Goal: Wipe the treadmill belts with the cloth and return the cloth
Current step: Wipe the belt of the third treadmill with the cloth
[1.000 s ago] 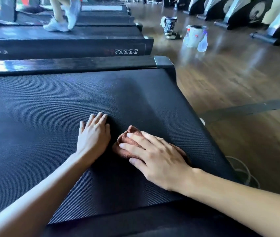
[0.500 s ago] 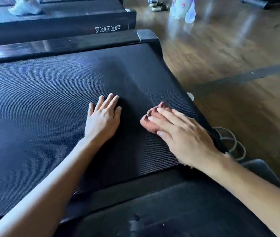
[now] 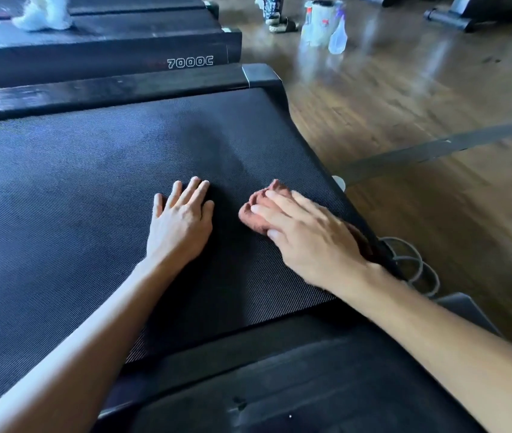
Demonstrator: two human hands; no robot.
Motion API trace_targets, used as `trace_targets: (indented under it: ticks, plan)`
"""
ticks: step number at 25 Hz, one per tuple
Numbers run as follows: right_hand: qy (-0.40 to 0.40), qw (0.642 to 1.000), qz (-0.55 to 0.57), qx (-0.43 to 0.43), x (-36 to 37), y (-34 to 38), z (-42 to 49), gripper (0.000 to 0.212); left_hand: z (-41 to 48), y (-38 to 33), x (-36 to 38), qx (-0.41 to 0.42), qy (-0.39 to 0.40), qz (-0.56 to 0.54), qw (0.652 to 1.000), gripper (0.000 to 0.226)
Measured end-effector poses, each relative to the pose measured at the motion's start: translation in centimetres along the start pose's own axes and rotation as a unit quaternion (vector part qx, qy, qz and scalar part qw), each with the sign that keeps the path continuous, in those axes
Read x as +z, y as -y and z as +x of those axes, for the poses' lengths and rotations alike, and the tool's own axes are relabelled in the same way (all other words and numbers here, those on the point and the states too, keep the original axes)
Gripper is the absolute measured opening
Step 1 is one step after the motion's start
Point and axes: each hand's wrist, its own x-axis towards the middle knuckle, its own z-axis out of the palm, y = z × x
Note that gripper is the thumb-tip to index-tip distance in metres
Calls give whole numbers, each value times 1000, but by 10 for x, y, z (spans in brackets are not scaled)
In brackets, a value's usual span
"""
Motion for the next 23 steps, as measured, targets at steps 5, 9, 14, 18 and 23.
trace_targets:
  ticks: [5,9,14,18,23]
  plan:
    - [40,992,6,-121,-15,-15,-55,49,0,2,0,2,5,5,1000,49]
    - [27,999,13,-25,-12,-18,-4,49,0,0,2,0,1,16,1000,49]
    - [24,993,15,-114,-10,-2,-50,49,3,4,6,6,4,25,1000,50]
    - [17,999,13,-31,5,-10,32,50,5,0,1,-6,-3,5,1000,47]
    - [-18,996,18,-91,15,6,13,49,32,16,-8,7,-56,28,998,38]
